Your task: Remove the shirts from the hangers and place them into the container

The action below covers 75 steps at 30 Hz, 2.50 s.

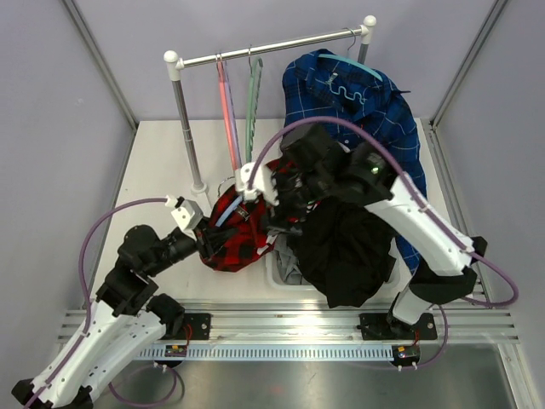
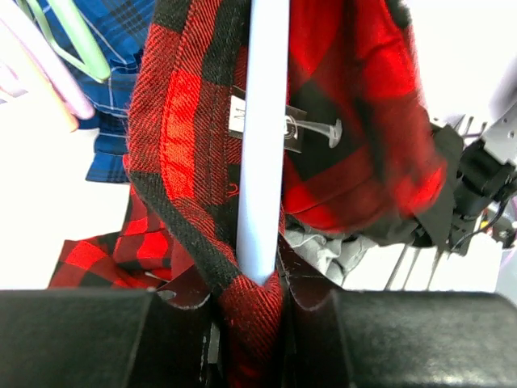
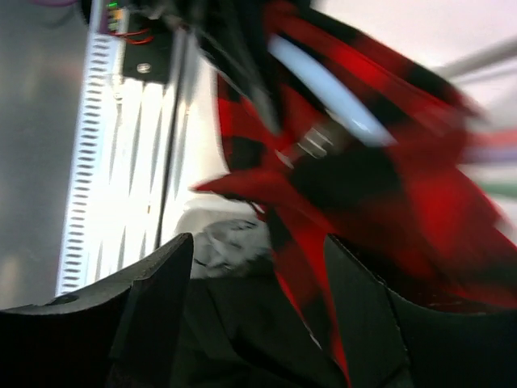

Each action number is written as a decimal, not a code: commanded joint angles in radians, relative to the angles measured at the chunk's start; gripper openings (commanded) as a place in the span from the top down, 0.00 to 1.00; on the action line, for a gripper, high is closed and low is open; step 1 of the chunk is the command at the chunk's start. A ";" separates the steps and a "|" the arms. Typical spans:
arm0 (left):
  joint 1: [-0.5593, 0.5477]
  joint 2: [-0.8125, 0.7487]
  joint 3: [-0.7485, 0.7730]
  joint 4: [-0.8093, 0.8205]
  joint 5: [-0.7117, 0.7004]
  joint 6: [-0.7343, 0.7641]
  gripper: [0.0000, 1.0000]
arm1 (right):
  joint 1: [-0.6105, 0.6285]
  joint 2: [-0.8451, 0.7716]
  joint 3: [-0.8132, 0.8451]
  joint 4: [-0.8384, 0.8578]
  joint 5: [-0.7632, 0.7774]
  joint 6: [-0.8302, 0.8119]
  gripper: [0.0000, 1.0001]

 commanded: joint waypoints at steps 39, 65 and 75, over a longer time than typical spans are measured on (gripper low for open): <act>0.004 0.050 0.156 -0.012 0.256 0.064 1.00 | -0.125 -0.116 -0.203 0.113 -0.153 -0.444 0.80; 0.002 -0.085 0.225 -0.191 -0.336 -0.148 0.02 | -0.144 -0.162 -0.339 0.459 0.043 0.086 1.00; 0.002 -0.059 0.183 -0.386 -0.540 -0.638 0.07 | -0.144 -0.144 -0.365 0.572 0.192 0.210 1.00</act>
